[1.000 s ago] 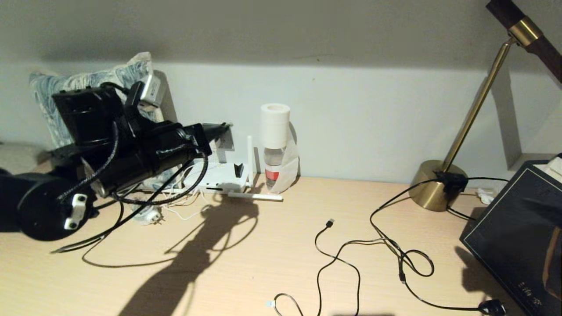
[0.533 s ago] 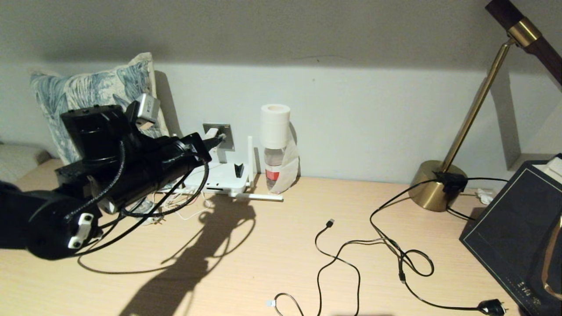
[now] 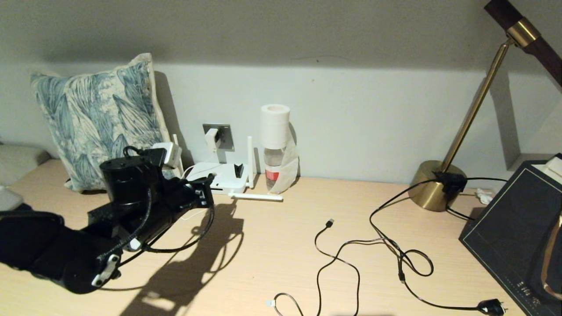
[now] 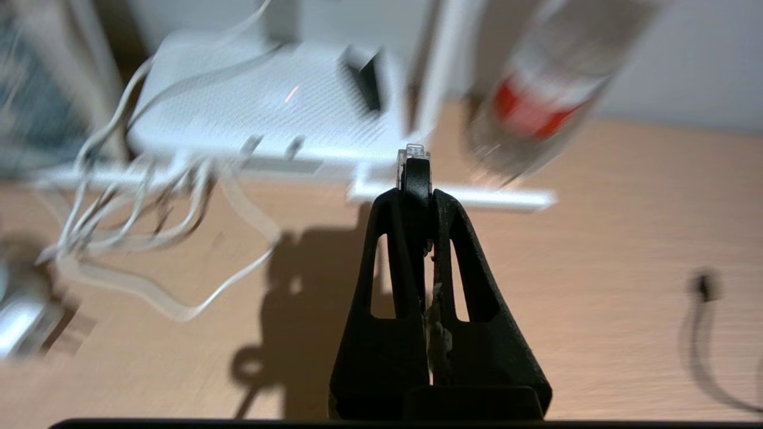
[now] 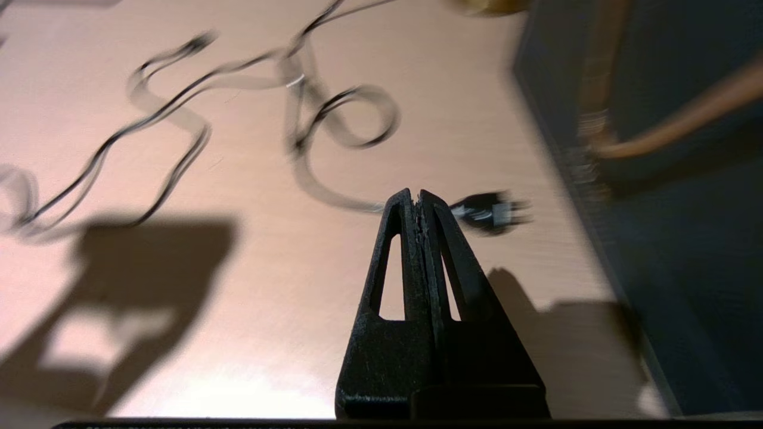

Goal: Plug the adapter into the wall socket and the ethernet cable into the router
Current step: Align cable and router interface

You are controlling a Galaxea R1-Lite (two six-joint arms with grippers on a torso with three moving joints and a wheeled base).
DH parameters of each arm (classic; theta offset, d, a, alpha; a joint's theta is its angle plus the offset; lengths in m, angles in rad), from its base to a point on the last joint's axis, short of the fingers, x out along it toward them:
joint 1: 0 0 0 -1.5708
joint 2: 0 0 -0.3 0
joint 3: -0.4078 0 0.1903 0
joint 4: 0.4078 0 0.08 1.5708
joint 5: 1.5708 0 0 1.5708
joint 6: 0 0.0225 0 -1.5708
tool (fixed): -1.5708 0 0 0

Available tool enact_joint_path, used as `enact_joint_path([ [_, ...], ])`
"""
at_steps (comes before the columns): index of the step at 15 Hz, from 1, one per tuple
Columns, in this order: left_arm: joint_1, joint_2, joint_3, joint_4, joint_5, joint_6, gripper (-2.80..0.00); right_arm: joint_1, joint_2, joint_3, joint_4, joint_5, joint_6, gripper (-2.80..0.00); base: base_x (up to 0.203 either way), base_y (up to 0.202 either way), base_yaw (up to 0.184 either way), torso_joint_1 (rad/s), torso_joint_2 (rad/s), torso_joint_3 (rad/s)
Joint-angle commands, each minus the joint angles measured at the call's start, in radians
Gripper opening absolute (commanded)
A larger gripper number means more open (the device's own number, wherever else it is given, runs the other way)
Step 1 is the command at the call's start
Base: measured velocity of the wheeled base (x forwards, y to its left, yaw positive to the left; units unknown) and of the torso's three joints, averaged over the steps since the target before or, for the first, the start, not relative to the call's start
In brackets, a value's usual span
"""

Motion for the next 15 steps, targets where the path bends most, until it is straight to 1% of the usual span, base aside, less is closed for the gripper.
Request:
enact_joint_path([
  [1,0.025,0.06,0.039,-0.016,0.016,0.0,-2.8,-0.005,-0.002,0.002,0.082,0.04,-0.041,-2.8,0.0,0.0,0.0,0.0,0.0,0.0],
  [2,0.039,0.074,0.038,-0.016,0.017,0.0,-2.8,-0.034,-0.001,-0.021,0.167,0.046,-0.077,-2.8,0.0,0.0,0.0,0.0,0.0,0.0],
  [4,0.066,0.112,0.039,-0.016,0.016,0.0,-2.8,-0.166,-0.013,-0.04,0.217,0.064,-0.124,-2.8,0.0,0.0,0.0,0.0,0.0,0.0],
  [5,0.086,0.139,0.037,-0.017,0.012,-0.002,-2.8,-0.206,-0.03,-0.044,0.227,0.071,-0.136,-2.8,0.0,0.0,0.0,0.0,0.0,0.0],
  [6,0.112,0.162,0.035,-0.025,0.004,-0.003,-2.8,-0.206,-0.059,-0.045,0.231,0.077,-0.141,-2.8,0.0,0.0,0.0,0.0,0.0,0.0],
  [8,0.148,0.205,0.032,-0.068,-0.024,0.005,-2.8,-0.185,-0.205,-0.047,0.235,0.118,-0.167,-2.8,0.0,0.0,0.0,0.0,0.0,0.0],
  [10,0.179,0.276,0.009,-0.103,-0.039,0.047,-2.8,-0.172,-0.279,-0.047,0.236,0.148,-0.187,-2.8,0.0,0.0,0.0,0.0,0.0,0.0],
  [11,0.198,0.304,0.007,-0.143,-0.051,0.056,-2.8,-0.168,-0.278,-0.046,0.237,0.134,-0.158,-2.8,0.0,0.0,0.0,0.0,0.0,0.0],
  [12,0.207,0.332,0.005,-0.176,-0.068,0.061,-2.8,-0.167,-0.277,-0.046,0.237,0.099,-0.149,-2.8,0.0,0.0,0.0,0.0,0.0,0.0],
  [13,0.21,0.361,-0.001,-0.217,-0.088,0.066,-2.8,-0.169,-0.275,-0.048,0.237,0.082,-0.143,-2.8,0.0,0.0,0.0,0.0,0.0,0.0],
  [15,0.211,0.402,-0.02,-0.286,-0.104,0.069,-2.8,-0.169,-0.275,-0.049,0.237,0.08,-0.141,-2.8,0.0,0.0,0.0,0.0,0.0,0.0],
])
